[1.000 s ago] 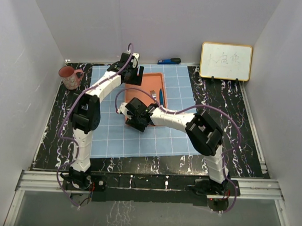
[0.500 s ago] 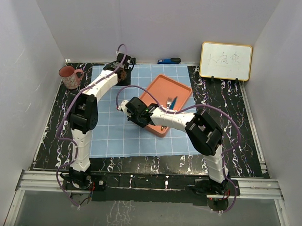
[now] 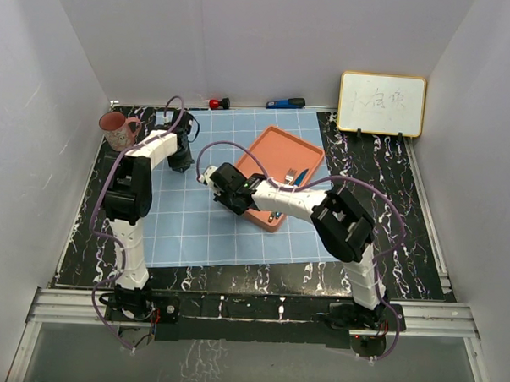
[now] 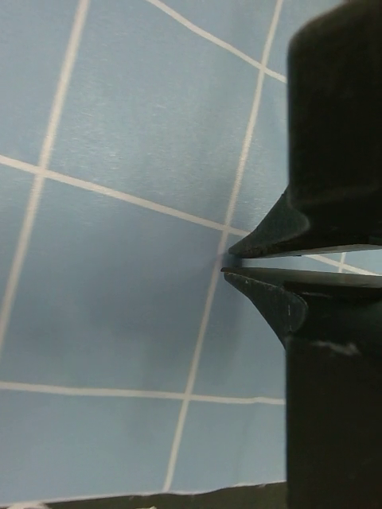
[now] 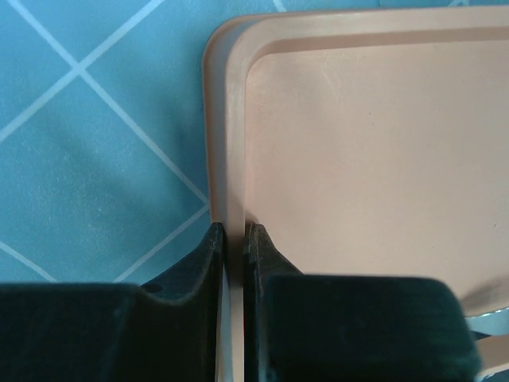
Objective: Set the dinner table for one person
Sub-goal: Adjust the plate on the napkin.
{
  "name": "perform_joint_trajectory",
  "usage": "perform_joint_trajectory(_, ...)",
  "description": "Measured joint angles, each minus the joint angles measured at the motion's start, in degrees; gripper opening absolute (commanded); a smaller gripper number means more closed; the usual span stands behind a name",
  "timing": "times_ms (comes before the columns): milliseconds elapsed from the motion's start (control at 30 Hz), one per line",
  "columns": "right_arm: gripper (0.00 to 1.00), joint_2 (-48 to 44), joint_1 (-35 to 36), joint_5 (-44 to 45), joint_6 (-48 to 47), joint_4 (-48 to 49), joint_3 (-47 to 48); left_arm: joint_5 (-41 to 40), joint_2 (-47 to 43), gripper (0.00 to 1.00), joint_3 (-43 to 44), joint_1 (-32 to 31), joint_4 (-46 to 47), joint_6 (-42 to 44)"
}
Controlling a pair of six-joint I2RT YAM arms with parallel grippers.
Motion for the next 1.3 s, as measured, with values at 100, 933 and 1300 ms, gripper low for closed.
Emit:
perform_joint_trajectory(100, 0.0, 1.4, -0.02, 0.46, 2.51, -0.72, 2.51, 0.74, -1.92, 0.05, -3.3, -0.57, 1.03, -0.96)
perform_joint_trajectory(933, 0.0, 18.38, -0.33, 10.29, 18.71, -1.81, 34.56, 3.45, -9.35, 0.09, -9.9, -0.61, 5.6, -1.95)
perform_joint_trajectory(1300, 0.0, 20.35, -3.91, 10.58, 21.07, 4.11, 35.34, 3.28, -14.71, 0.33, -10.34, -0.76, 4.33, -1.79)
